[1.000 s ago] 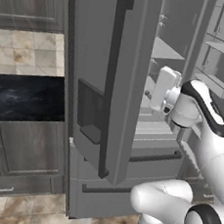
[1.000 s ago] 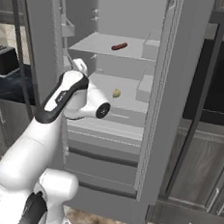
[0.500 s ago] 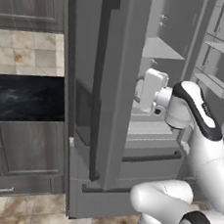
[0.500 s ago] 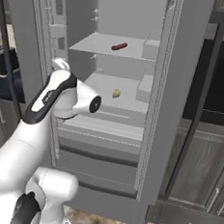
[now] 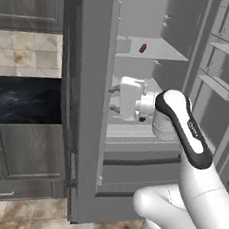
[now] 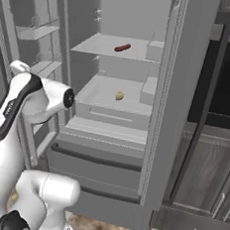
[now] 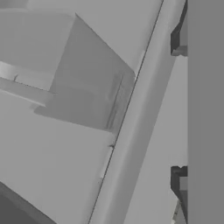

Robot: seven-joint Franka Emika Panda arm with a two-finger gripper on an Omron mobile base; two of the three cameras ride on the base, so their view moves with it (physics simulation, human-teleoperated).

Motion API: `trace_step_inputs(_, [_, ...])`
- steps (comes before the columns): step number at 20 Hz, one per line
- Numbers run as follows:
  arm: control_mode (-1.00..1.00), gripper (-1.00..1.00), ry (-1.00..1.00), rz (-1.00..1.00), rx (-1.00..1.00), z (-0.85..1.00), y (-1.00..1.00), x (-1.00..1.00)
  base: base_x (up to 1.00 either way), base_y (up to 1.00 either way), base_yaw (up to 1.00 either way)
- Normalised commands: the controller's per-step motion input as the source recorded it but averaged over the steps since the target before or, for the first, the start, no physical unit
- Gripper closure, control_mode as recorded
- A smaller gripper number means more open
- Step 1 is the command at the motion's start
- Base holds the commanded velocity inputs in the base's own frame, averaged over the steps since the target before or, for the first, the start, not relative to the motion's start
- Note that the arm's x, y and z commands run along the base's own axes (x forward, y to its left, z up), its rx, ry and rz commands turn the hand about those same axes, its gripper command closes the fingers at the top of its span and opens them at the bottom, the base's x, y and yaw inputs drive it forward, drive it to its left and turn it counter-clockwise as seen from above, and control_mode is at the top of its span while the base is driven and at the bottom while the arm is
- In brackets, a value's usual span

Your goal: Retrieve the sausage and cheese from the fridge and place them on the cutting board on the counter.

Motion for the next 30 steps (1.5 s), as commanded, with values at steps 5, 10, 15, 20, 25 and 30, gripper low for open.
trace_step_inputs(5, [-1.0, -1.0, -0.07, 0.07, -0.02, 0.07, 0.64, 0.13, 0.0, 0.0, 0.0])
trace_step_inputs(10, [-1.0, -1.0, -0.04, 0.0, 0.0, 0.03, 0.13, -0.54, 0.0, 0.0, 0.0])
trace_step_inputs(15, [-1.0, -1.0, -0.01, -0.02, 0.0, 0.36, -0.29, -1.0, 0.0, 0.0, 0.0])
trace_step_inputs(20, [-1.0, -1.0, 0.02, -0.09, -0.01, 0.42, -0.56, -0.68, 0.0, 0.0, 0.0])
trace_step_inputs(25, [-1.0, -1.0, 0.02, -0.07, -0.15, -0.17, -0.55, 0.1, 0.0, 0.0, 0.0])
trace_step_inputs(30, [-1.0, -1.0, -0.06, -0.23, -0.42, 0.02, -0.66, -0.43, 0.0, 0.0, 0.0])
